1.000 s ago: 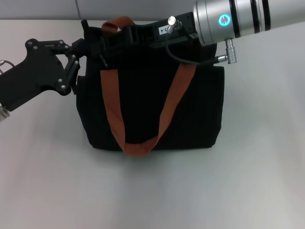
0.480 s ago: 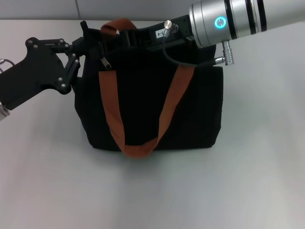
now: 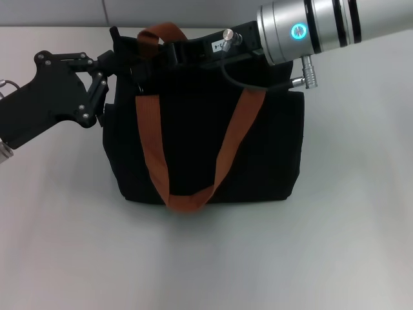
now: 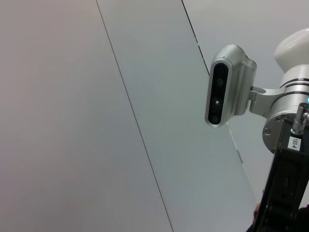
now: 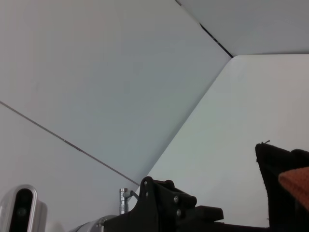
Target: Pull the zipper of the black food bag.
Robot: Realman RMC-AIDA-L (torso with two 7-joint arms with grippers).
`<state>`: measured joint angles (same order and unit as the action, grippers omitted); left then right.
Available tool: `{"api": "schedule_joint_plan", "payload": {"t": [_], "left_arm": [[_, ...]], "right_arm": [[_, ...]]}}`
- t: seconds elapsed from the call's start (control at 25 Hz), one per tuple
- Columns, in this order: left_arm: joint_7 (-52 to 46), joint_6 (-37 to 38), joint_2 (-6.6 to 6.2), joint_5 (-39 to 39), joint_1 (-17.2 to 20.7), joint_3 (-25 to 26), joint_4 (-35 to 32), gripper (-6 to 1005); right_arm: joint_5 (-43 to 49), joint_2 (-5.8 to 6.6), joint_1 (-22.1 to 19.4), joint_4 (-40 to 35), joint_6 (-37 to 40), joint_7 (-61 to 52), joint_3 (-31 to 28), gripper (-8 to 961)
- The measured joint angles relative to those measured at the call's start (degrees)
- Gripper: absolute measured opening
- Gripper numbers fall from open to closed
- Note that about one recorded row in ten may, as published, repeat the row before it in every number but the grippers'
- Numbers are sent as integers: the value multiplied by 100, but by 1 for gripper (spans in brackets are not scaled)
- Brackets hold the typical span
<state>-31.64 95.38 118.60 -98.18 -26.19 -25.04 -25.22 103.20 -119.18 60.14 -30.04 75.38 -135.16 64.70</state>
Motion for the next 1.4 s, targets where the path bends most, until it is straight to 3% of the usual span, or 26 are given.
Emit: {"api": "schedule_joint_plan", "payload": {"t": [0.04,0.8,1.0,1.4], "left_arm": [[1,9,1,0,0,0,0,23],[-9,51,5,48,-18,-4,0,24],[-9,53,4,53,-18,-7,0,24],[-41,63,-4,59,-2,0,0,24]], "right_arm": [[0,0,1,0,-2,0,0,94],[144,12,-28,-81,-13,-39,-2,93],[149,4,-1,-95,-4,-36,-1,198],[151,0,7,-175,56,-38,8,265]]}}
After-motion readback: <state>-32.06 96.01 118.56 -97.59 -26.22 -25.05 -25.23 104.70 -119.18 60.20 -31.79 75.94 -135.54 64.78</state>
